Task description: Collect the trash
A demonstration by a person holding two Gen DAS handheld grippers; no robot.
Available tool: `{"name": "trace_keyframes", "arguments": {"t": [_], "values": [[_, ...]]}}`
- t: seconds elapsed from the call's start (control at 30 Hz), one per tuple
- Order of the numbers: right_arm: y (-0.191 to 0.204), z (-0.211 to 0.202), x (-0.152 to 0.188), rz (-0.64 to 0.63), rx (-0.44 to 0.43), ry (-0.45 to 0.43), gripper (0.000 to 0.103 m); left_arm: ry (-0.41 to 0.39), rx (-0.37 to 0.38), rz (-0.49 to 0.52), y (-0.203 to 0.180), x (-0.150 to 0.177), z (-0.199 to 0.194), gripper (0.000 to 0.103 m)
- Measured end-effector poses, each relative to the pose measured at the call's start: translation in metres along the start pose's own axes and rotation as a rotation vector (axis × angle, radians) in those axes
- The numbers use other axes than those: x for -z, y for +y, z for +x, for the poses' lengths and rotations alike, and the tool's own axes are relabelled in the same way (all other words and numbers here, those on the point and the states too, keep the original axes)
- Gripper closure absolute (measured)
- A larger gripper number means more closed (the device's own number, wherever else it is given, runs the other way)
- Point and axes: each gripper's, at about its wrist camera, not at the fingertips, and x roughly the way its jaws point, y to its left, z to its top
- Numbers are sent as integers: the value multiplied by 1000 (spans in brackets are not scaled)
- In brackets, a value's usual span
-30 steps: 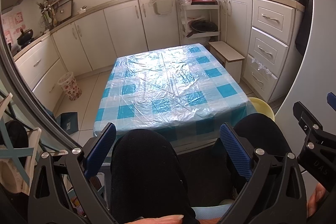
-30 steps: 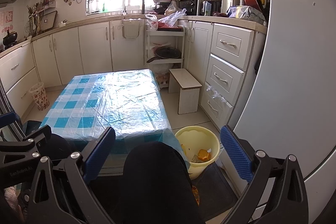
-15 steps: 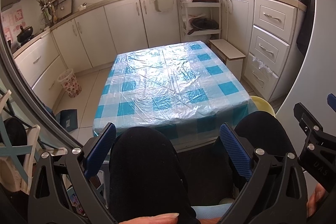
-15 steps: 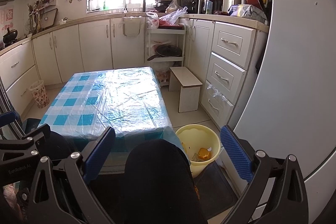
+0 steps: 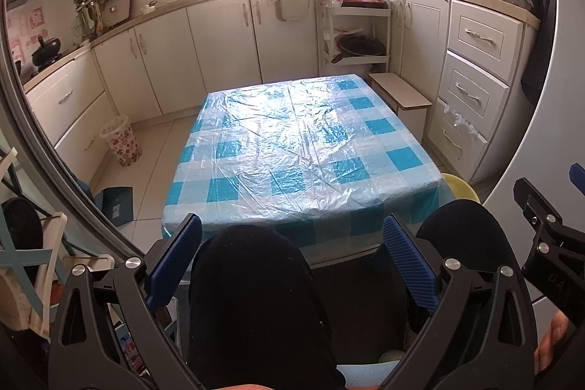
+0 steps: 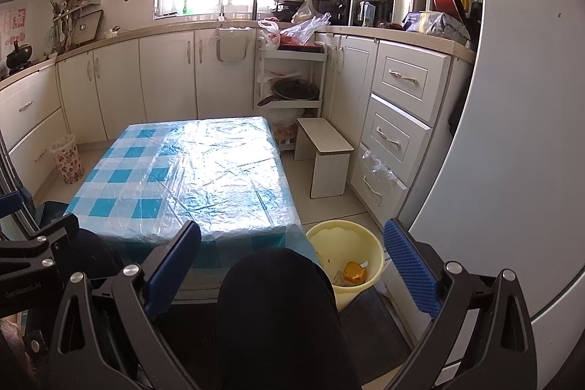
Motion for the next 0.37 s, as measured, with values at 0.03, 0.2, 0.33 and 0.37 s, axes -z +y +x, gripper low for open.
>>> {"name": "trace_keyframes", "arguments": {"t": [0.03,0.2,0.33,0.37], "values": [[1,3,-4,-2,-10,-4,7,1,-16,-6,5,-3,4,8],[21,36,-39,-49,-56,-40,7,35,-46,-93,40,-30,33,8],[50,96,-72,-111,-91,13,7,57,-60,-150,60,-49,62,8],[59,117,-79,-131,-91,37,7,69,-54,-159,63,-53,72,8]]}}
